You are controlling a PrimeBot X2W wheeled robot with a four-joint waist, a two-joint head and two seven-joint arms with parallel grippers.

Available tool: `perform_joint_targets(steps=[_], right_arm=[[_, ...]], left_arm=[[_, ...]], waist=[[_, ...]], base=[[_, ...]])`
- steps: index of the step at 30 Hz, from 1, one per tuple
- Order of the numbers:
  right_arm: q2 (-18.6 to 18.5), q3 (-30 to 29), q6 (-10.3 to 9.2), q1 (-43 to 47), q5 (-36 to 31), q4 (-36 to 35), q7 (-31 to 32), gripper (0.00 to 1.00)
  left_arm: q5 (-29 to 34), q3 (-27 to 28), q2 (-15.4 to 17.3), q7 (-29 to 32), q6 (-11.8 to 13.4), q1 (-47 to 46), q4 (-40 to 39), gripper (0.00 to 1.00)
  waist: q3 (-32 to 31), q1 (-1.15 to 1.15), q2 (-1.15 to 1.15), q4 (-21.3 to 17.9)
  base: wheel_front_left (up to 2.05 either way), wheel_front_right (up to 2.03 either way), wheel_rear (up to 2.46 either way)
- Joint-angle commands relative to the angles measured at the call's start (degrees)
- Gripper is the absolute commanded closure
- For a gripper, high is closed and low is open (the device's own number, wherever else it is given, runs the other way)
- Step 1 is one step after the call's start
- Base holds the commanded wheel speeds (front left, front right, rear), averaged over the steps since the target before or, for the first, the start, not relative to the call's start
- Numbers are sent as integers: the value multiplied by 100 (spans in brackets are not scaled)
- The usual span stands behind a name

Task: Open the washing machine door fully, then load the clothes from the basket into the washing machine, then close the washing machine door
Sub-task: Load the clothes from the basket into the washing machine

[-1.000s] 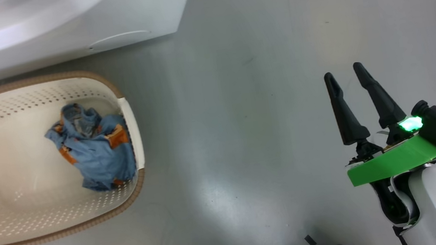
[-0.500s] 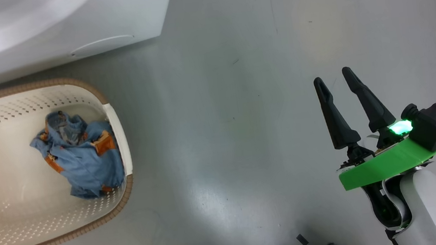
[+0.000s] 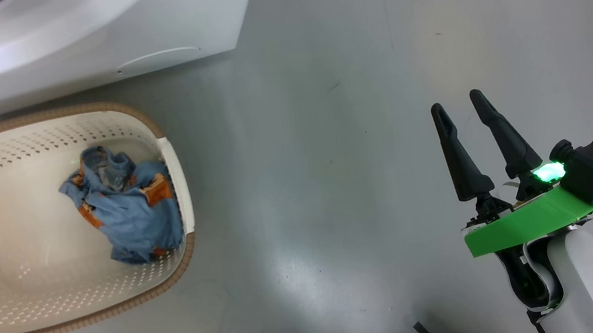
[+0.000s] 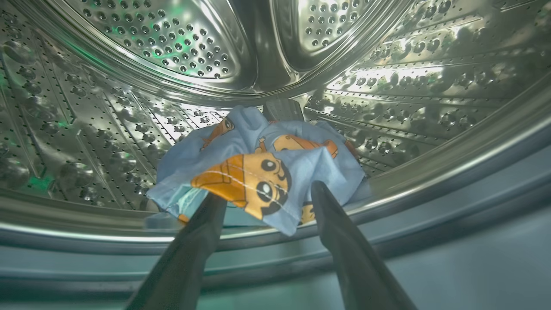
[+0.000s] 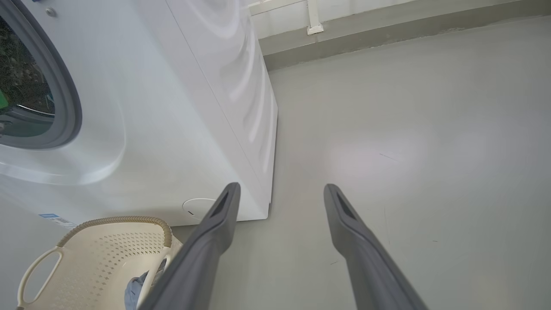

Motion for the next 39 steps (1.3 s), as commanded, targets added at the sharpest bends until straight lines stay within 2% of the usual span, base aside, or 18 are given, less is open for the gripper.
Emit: perform_joint_targets(steps=[1, 9, 20, 28, 39], right_arm=[[-55, 76, 9, 40, 35, -125, -27, 0], [-122, 2, 9, 79, 19, -139, -27, 0], [-286, -185, 9, 256, -16, -147, -27, 0], [-450, -318, 9, 457, -27, -123, -27, 0], [-701, -438, 9, 851, 14, -17, -27, 0]], left_arm=[[-49, 50, 186, -59, -21, -80, -64, 0], [-257, 89, -2, -189, -89, 89, -56, 0], [-689, 328, -263, -501, -126, 829, -461, 0], [-591, 945, -221, -509, -36, 1877, -1646, 0], [84, 1945, -426, -510, 71, 3766, -3099, 0]], waist=[[-16, 0, 0, 43], [-86, 0, 0, 224], [-410, 0, 0, 533], [-794, 0, 0, 726], [-1553, 0, 0, 953]], base=[[0, 0, 0], [0, 0, 0], [0, 0, 0], [0, 0, 0], [0, 0, 0]])
